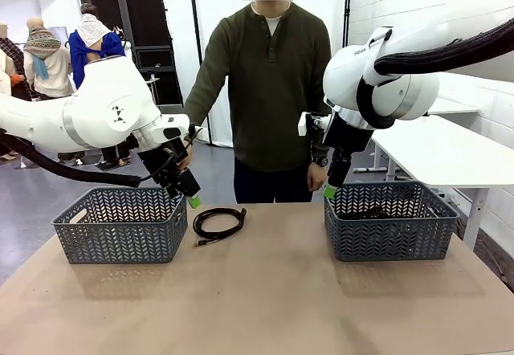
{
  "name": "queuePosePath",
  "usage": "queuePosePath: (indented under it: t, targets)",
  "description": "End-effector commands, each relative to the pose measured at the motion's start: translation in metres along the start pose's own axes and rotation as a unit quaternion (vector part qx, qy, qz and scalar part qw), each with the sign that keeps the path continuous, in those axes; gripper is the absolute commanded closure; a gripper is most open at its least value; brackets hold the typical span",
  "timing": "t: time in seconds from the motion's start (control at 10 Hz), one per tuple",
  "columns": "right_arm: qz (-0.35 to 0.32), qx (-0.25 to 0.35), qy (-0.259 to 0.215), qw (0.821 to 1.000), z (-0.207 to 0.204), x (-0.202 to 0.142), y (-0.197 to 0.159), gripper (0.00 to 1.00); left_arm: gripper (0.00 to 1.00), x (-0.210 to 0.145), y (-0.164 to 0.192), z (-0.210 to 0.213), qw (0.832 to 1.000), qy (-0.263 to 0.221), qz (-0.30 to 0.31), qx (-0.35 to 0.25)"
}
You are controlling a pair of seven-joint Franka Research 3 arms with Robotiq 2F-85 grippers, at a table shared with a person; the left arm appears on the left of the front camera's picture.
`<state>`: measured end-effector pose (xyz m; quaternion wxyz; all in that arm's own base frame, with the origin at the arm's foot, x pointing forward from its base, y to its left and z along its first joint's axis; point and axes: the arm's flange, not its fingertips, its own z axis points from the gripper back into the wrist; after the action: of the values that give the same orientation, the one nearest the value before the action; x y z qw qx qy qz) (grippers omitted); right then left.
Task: Organize the cables according to human instructions.
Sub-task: Pick up a bundle of cables and place it in the basket indicated by the human.
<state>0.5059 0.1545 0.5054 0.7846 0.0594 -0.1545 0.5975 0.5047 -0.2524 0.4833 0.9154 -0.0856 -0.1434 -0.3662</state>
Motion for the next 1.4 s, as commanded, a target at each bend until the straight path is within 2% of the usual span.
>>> queuePosePath:
  t: [0.0,0.4,0.6,1.0,1.3]
  targets:
    - [-0.003,-0.002,0.000,1.000,0.000,0.001,-0.001,0.00,0.00,0.025,0.000,-0.006,1.000,0.011,-0.001,0.009]
    - [-0.003,-0.002,0.000,1.000,0.000,0.001,-0.001,0.00,0.00,0.081,-0.008,-0.029,0.998,0.063,-0.009,0.031]
    - [-0.003,-0.002,0.000,1.000,0.000,0.001,-0.001,0.00,0.00,0.102,-0.012,-0.047,0.996,0.077,0.016,0.029]
    - [-0.003,-0.002,0.000,1.000,0.000,0.001,-0.001,0.00,0.00,0.123,-0.014,-0.095,0.996,0.083,0.029,0.031]
    - [-0.003,-0.002,0.000,1.000,0.000,0.001,-0.001,0.00,0.00,0.131,-0.004,-0.115,0.995,0.082,0.044,0.029]
